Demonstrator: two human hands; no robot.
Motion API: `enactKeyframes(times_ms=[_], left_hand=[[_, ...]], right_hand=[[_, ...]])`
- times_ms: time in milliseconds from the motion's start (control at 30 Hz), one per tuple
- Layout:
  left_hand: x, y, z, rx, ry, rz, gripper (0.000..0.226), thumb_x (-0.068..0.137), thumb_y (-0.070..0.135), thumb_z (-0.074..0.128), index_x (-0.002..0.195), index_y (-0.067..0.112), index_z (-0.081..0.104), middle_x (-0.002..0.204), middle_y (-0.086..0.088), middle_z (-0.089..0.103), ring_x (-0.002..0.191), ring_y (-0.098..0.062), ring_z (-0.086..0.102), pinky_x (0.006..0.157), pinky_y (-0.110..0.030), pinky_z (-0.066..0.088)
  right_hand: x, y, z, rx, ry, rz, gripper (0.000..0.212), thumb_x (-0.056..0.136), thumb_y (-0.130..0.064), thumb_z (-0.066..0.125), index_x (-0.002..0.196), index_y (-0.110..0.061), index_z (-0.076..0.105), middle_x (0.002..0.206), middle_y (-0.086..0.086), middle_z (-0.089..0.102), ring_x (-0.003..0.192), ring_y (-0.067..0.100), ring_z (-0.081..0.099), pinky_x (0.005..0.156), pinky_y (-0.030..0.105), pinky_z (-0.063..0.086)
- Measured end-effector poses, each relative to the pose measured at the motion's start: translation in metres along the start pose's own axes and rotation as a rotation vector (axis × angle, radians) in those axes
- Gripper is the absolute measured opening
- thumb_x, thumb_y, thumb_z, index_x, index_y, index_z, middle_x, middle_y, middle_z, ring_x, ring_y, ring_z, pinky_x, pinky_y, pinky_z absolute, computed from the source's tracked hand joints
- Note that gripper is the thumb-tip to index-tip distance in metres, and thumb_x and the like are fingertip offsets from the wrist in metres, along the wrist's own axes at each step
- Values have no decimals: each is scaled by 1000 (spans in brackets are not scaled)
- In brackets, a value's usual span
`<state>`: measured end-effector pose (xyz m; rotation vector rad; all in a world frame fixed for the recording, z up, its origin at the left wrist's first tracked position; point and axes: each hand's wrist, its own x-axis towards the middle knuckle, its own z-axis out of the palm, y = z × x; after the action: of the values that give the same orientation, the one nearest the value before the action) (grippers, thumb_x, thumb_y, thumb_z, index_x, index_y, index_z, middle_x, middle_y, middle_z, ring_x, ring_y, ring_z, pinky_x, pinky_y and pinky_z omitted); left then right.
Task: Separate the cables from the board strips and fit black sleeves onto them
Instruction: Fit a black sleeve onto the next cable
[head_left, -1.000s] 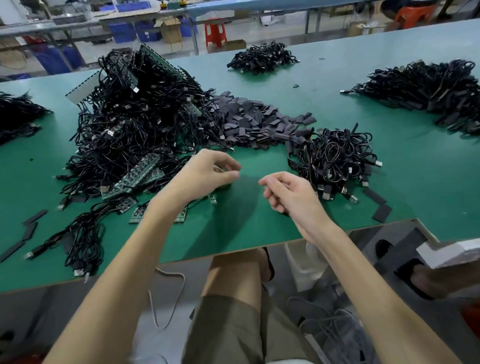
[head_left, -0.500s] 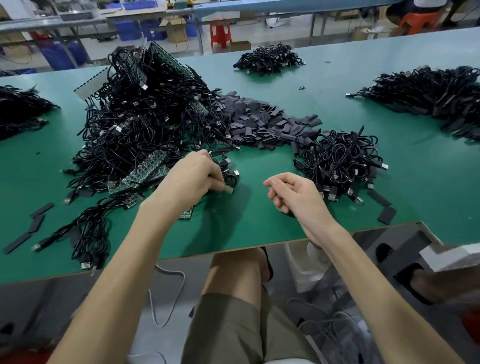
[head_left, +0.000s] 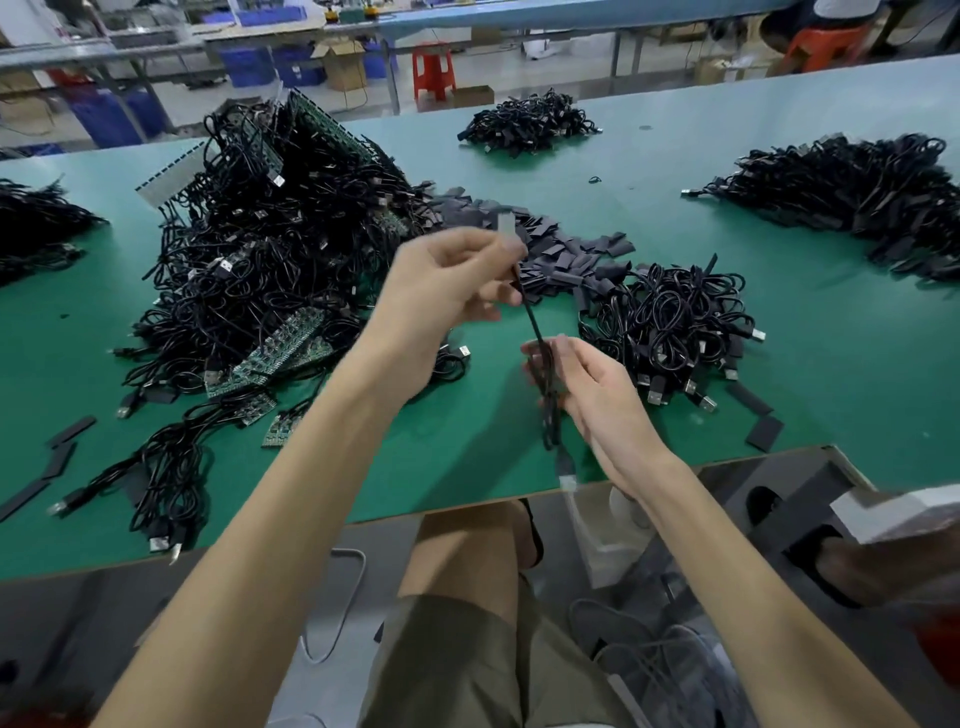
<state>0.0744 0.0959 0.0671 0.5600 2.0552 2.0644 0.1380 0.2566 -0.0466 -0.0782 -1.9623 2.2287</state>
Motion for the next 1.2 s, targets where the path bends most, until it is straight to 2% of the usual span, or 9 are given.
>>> enactKeyframes(times_ms=[133,267,400,533,600,700,833,967,1200], left_hand=[[10,-41,10,43,-6,-121,24,90,25,78,100,4,73,76,-1,68,64,-10,67,59,-20,51],[14,-66,13,191,-76,-135,14,87,24,81,82,14,72,70,3,70,61,-7,57,53,-19,40],[20,-69,15,241,-241,-198,17,92,27,76,87,11,74,72,-2,64,61,-9,53,55,-22,38],[45,-69,18,327,-55,-101,16,100,25,65,97,13,76,83,-2,68,70,-13,62,57,-26,48],[63,-76,20,629,44,33,19,98,9,63,115,9,72,101,-9,68,86,-18,64,78,-33,54],[86,-87,22,1015,-25,98,50,98,0,53,146,11,52,144,-14,50,131,-27,50,114,-37,37],[104,-101,33,1302,-181,19,68,97,2,48,160,18,27,166,-5,25,151,-29,25,119,-50,27],[103,-111,39,1410,-204,-2,47,95,2,45,142,11,42,148,-8,46,141,-29,36,112,-51,26],[98,-103,37,1584,-79,191,27,93,0,45,110,14,61,108,-8,69,114,-32,54,103,-46,28]], right_hand=[[2,-1,-1,136,-12,23,58,99,-58,45,119,-10,71,109,11,77,101,22,73,86,30,59],[1,-2,2,110,-31,25,55,102,-52,47,117,-3,68,84,13,75,73,20,67,67,26,55],[1,0,1,7,42,10,39,109,-39,47,104,-8,69,61,5,65,51,13,53,50,21,44],[1,0,1,-21,77,16,32,110,-33,49,91,-15,69,53,-1,55,47,11,45,46,18,38],[1,1,1,-30,70,24,33,109,-32,50,87,-16,67,52,-1,55,47,12,44,46,19,37],[-1,0,2,-50,57,25,33,109,-33,50,84,-17,66,52,0,55,47,12,45,46,19,37],[-1,-3,3,-70,58,25,33,109,-32,51,85,-16,66,51,-1,56,47,11,45,46,19,38],[-2,-4,3,-75,57,22,33,109,-32,51,85,-15,67,52,-1,56,48,12,45,47,19,38],[-1,-3,3,-74,55,20,33,108,-32,51,85,-15,68,52,-1,57,49,11,47,47,19,40]])
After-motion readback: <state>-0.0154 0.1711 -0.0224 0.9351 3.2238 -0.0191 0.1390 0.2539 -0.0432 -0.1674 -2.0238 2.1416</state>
